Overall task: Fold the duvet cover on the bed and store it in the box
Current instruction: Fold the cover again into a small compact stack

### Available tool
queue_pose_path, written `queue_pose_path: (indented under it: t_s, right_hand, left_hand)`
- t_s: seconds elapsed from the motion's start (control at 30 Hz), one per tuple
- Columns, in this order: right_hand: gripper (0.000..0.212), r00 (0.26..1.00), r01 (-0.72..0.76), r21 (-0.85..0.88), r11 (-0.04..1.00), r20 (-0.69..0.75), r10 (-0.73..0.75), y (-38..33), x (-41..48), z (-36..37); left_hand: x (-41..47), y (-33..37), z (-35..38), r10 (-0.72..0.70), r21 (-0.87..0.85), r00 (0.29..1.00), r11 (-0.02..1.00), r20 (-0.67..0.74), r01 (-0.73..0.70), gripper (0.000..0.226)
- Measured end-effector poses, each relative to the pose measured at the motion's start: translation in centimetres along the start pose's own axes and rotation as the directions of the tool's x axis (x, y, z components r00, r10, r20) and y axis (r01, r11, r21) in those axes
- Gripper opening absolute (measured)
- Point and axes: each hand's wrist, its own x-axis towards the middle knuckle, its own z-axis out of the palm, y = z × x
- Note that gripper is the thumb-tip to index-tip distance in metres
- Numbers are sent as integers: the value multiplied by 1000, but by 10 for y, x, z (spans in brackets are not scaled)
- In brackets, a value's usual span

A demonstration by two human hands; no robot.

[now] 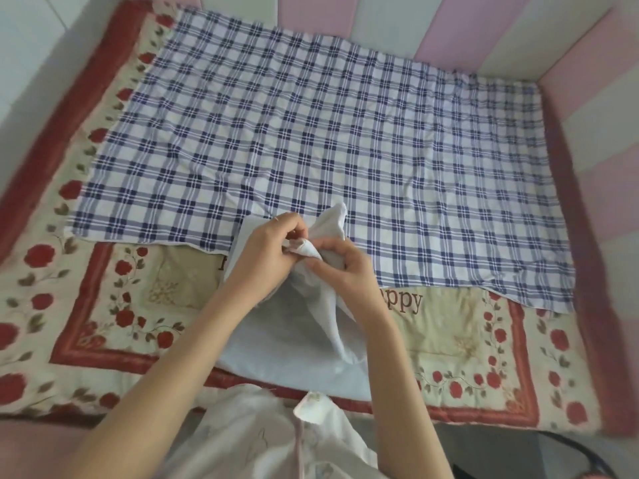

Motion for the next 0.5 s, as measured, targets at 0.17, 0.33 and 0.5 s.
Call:
queue_pose_path:
  t_s: [0.17,0.33,0.5]
  right_hand:
    - [32,997,-56,269,962,-32,67,5,-30,18]
    - [34,987,-154,-100,983,28,157,2,-43,25]
    - [35,992,-91,-266,960,64,111,-13,-57,29]
  left_hand:
    - [-42,17,-16,66,90,998,994,-17,-64,17]
    - [-82,27,-20,168,82,986,982,0,-168,17]
    - [-104,38,-23,148,-32,988,989,37,-147,18]
